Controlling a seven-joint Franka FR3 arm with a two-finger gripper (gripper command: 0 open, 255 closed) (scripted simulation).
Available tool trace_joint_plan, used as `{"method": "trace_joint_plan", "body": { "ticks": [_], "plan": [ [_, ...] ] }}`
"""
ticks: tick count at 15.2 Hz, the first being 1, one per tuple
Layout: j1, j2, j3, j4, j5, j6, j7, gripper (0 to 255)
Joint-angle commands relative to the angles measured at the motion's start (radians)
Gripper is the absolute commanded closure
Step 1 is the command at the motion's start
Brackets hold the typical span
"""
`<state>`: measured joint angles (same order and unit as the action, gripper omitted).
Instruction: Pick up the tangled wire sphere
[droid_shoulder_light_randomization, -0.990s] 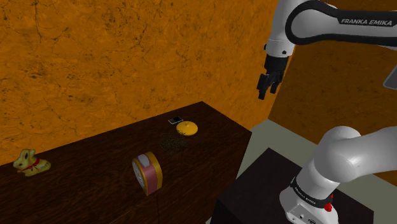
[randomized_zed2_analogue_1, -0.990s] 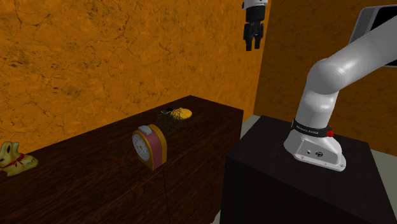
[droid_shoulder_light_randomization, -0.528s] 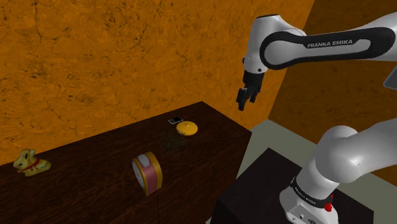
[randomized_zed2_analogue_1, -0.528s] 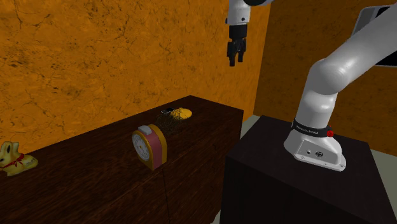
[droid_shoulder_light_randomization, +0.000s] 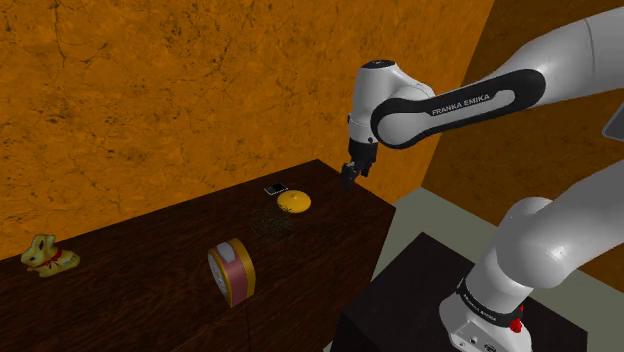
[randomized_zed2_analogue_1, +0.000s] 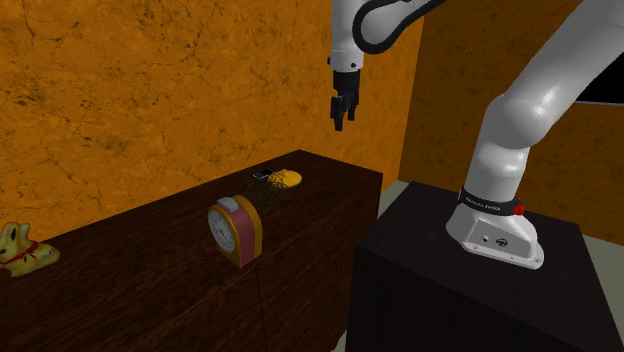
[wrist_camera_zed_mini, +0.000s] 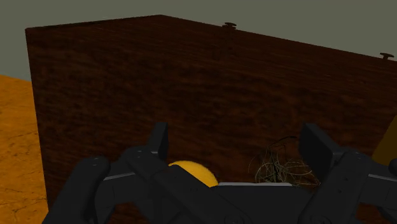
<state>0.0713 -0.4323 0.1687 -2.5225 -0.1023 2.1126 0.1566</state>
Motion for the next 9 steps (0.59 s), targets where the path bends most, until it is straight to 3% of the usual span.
{"method": "trace_joint_plan", "body": {
  "ticks": [1,5,9],
  "plan": [
    [-0.003,0.077,0.023,0.013,-0.028,0.076,0.023,0],
    [-0.011,0.226,0.071,0.051,-0.109,0.198,0.091,0],
    [-0.017,0.385,0.109,0.115,-0.234,0.292,0.187,0]
  ]
}}
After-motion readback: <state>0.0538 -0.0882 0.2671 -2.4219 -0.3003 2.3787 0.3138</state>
